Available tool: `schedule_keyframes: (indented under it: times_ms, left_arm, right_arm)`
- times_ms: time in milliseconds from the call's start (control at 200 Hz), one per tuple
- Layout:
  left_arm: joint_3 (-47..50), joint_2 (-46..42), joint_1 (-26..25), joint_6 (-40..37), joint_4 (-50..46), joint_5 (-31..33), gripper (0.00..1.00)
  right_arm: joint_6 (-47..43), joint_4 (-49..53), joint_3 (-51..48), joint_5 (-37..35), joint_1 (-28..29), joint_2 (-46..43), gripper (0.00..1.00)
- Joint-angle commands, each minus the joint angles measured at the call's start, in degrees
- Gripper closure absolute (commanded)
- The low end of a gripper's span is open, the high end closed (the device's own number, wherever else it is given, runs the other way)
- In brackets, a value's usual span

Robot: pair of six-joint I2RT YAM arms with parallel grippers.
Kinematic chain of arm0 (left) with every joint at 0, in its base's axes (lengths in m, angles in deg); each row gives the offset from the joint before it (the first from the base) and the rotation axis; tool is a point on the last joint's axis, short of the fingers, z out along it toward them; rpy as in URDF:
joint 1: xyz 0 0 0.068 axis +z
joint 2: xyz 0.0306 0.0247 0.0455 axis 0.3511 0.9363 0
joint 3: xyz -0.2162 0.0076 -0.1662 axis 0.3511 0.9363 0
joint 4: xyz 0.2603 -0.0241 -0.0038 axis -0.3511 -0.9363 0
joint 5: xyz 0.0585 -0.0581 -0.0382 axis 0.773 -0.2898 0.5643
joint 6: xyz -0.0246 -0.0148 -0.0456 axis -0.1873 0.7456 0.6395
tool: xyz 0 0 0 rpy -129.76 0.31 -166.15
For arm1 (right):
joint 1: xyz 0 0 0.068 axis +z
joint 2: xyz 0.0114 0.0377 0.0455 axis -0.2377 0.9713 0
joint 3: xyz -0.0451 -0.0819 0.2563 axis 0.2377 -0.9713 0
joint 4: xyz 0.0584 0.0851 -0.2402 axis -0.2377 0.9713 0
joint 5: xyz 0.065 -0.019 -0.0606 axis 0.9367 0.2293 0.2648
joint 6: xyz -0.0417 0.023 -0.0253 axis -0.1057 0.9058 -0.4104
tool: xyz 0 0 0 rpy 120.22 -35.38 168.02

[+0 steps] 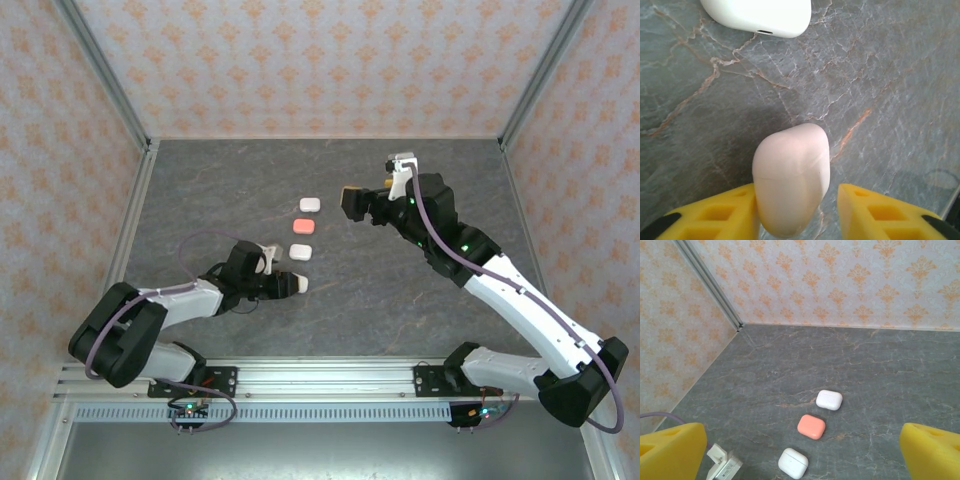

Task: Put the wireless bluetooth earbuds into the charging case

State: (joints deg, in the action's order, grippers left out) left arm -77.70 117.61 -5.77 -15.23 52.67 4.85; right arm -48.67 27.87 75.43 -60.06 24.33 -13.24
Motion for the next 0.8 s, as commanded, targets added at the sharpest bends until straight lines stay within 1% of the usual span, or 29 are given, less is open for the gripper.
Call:
schedule_keyframes:
  times_ms: [0,90,110,160,260,360,425,606,706,796]
  left_arm:
    - [-1.0,-2.26,-0.39,-0.66,-3.07,3.09,0.51]
    - [-1.81,-3.82,-0.37,-0.65,-5.5,4.77,0.45]
    - [-2.08,-4.3,-0.39,-2.15,-6.0,5.16,0.43]
    - [-2.83,-5.59,-0.39,-2.65,-7.57,5.94,0.4]
    - [-4.77,-8.79,-0.39,-3.51,-10.93,7.4,0.35]
    - [-7.16,-12.43,-0.39,-5.27,-15.78,10.66,0.32]
    - [-8.96,-15.0,-0.29,-6.73,-18.6,13.95,0.3]
    - [-15.17,-19.91,0.4,-11.68,-23.21,29.38,0.23]
    - [-18.06,-20.76,1.6,-14.52,-23.4,39.76,0.22]
    - [-18.9,-22.07,3.8,-15.55,-21.74,48.47,0.21]
  right_arm:
    - [-1.25,1.56,1.23,-2.17,-0.12,-0.05,0.01]
    - [-1.59,2.93,1.57,-3.44,-0.2,-0.29,0.01]
    - [-1.68,3.22,1.59,-3.79,-0.2,-0.38,0.01]
    - [-1.98,4.08,1.59,-4.75,-0.2,-0.74,0.01]
    - [-2.26,6.04,1.28,-7.5,-0.62,-1.9,0.01]
    - [-2.75,7.06,-0.15,-11.0,-1.17,-3.73,0.01]
    - [-3.33,7.0,-1.85,-13.6,-1.8,-5.19,0.01]
    - [-4.17,4.76,-8.8,-27.45,-3.79,-8.31,0.01]
    - [-7.27,2.02,-14.21,-29.69,-7.05,-9.81,0.01]
    - [-9.03,-2.44,-20.39,-34.16,-10.6,-10.95,0.01]
